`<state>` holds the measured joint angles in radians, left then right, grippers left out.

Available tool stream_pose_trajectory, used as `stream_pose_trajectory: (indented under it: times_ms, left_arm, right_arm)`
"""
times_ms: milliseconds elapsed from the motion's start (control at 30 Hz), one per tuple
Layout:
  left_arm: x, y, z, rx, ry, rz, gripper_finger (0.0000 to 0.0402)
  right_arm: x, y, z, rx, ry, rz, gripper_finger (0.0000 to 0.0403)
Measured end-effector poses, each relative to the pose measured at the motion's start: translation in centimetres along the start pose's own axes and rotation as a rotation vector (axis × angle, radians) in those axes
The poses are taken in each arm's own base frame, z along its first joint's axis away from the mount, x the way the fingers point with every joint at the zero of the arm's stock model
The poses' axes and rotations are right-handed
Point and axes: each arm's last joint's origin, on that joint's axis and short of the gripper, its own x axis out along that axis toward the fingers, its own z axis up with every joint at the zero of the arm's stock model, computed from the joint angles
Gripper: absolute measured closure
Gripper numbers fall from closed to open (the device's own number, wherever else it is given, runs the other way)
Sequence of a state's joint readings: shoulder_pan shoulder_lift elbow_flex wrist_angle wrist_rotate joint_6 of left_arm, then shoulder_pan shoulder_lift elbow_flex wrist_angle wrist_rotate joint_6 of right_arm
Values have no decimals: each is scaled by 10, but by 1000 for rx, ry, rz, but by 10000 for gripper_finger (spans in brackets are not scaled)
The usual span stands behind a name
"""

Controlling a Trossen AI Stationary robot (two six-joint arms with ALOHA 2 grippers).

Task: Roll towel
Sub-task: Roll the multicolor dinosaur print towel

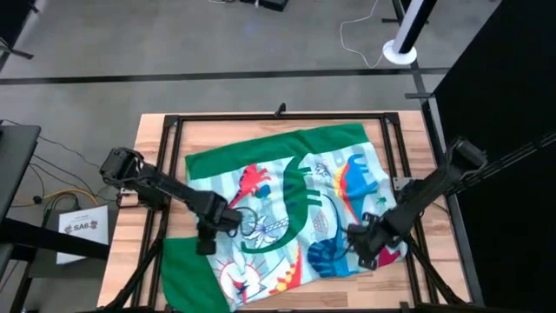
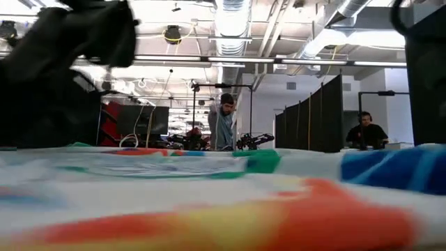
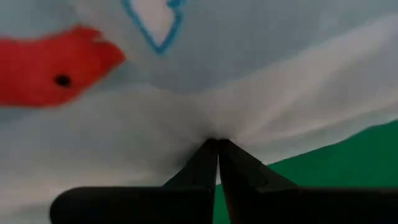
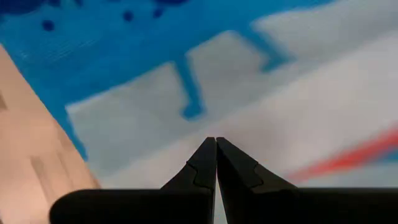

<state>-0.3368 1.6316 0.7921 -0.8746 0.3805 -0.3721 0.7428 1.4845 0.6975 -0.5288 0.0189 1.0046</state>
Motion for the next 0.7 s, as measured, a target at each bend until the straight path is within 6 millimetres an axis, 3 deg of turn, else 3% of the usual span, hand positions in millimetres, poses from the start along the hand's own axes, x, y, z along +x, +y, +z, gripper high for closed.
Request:
stream_pose_trajectory:
  times_ms: [167,267,367,467,600,700]
  left_arm:
    - [13,-1,-34,86,127,48,398]
    - [3,-2,-51,129,141,85,398]
    - [-16,-5,-58,179,71,63,398]
    - [-36,-7,-55,166,-50,64,398]
    - [-61,-6,-51,105,-165,44,398]
    - [-77,-5,-46,69,-233,23,398]
  right_arm:
    - [16,46,11,39,-6,125,403]
    - [8,70,24,17,-15,159,403]
    - [-11,73,43,5,-31,140,403]
    - [-29,54,59,26,-60,31,403]
    - [-63,6,80,53,-98,-133,403]
    - [-102,-36,95,67,-168,-202,403]
